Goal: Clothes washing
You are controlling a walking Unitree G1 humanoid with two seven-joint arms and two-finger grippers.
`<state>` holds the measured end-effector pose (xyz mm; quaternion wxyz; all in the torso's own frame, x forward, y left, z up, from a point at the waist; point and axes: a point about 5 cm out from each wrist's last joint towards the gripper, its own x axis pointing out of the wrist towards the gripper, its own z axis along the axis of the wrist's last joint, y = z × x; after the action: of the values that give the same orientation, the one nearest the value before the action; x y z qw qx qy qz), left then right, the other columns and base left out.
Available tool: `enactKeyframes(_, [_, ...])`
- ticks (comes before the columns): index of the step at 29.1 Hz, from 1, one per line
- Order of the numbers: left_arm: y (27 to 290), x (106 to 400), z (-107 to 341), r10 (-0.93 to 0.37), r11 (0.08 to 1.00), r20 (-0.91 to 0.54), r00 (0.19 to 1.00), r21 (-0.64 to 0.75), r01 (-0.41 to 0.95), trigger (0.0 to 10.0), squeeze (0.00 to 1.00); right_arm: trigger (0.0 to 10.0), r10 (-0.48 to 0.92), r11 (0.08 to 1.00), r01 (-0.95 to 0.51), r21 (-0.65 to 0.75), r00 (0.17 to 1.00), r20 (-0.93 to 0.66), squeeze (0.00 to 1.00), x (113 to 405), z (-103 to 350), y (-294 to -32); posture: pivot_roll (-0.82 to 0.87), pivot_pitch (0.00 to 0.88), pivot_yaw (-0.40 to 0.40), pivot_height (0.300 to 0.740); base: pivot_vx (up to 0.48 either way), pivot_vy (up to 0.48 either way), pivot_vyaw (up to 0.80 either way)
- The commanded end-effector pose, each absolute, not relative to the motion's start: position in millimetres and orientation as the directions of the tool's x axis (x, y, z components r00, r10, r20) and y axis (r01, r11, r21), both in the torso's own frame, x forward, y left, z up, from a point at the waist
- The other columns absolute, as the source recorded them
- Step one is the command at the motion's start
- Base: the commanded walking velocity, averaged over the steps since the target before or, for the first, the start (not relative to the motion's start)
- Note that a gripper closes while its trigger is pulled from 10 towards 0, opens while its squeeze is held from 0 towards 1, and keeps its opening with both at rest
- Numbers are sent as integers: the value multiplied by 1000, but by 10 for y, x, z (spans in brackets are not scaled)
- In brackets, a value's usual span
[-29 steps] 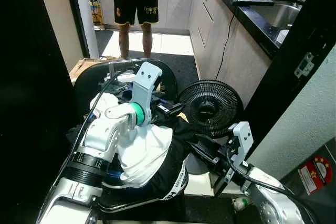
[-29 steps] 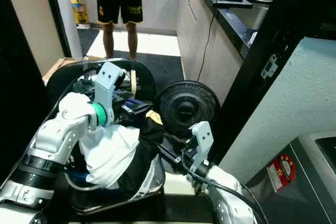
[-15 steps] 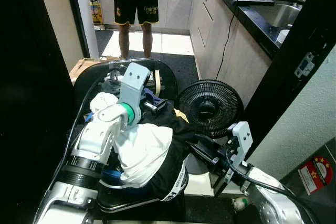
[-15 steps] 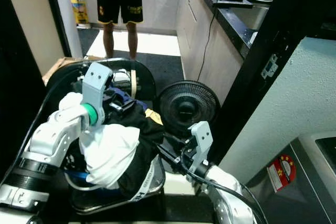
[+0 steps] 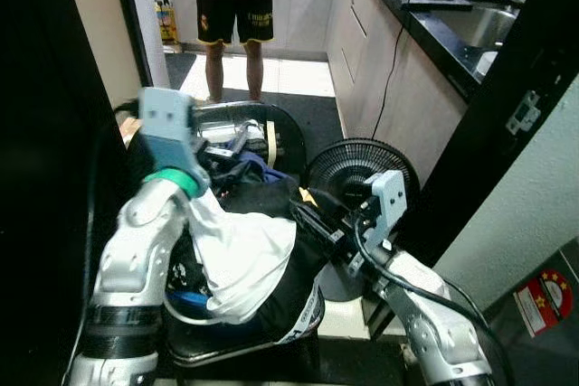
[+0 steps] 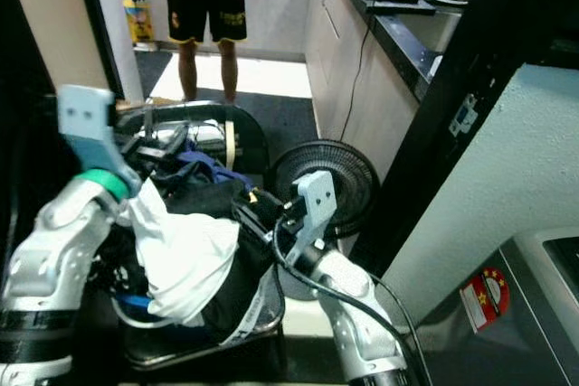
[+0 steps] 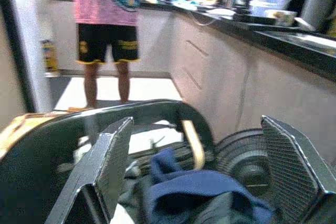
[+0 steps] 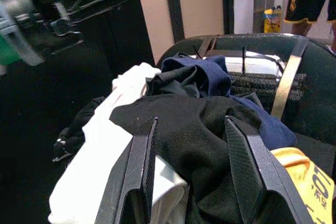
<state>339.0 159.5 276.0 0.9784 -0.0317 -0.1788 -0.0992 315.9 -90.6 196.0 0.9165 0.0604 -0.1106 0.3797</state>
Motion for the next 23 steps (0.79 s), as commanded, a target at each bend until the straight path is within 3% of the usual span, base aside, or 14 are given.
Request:
enactKeyframes(1, [1623,3337,2780,-160,984,374,913,-13,177,10000,0,10000,696,697,-717,12,680,230,0,3161,1967,-836,-20,112,-36,740,0,0,0])
enactKeyframes(6, [1683,3284,2713,-148,988,351,925,13,154,10000,0,10000,734,668,-744,-27,652,191,0,3152,1912,-677,-13,111,-42,740,0,0,0])
enactKeyframes(11, [1673,3284,2666,-164,986,326,931,21,166,10000,0,10000,711,700,-712,-60,688,145,0,3192,1803,-631,-14,111,-42,740,0,0,0])
enactKeyframes(13, [1655,3287,2668,-170,984,321,932,15,175,10000,0,10000,634,773,-631,-65,766,108,0,3284,1708,-684,-15,111,-39,740,0,0,0])
enactKeyframes(14, [1655,3287,2668,-170,984,321,932,15,175,10000,0,10000,634,773,-631,-65,766,108,0,3284,1708,-684,-15,111,-39,740,0,0,0])
enactKeyframes(15, [1627,3287,2671,-181,982,317,931,8,188,10000,0,10000,535,843,-539,7,838,109,0,3383,1697,-802,-14,112,-38,740,0,0,0])
enactKeyframes(23, [1622,3278,2681,-183,980,314,931,-16,198,10000,0,10000,380,913,-394,106,916,131,0,3536,1770,-1131,-16,110,-35,740,0,0,0])
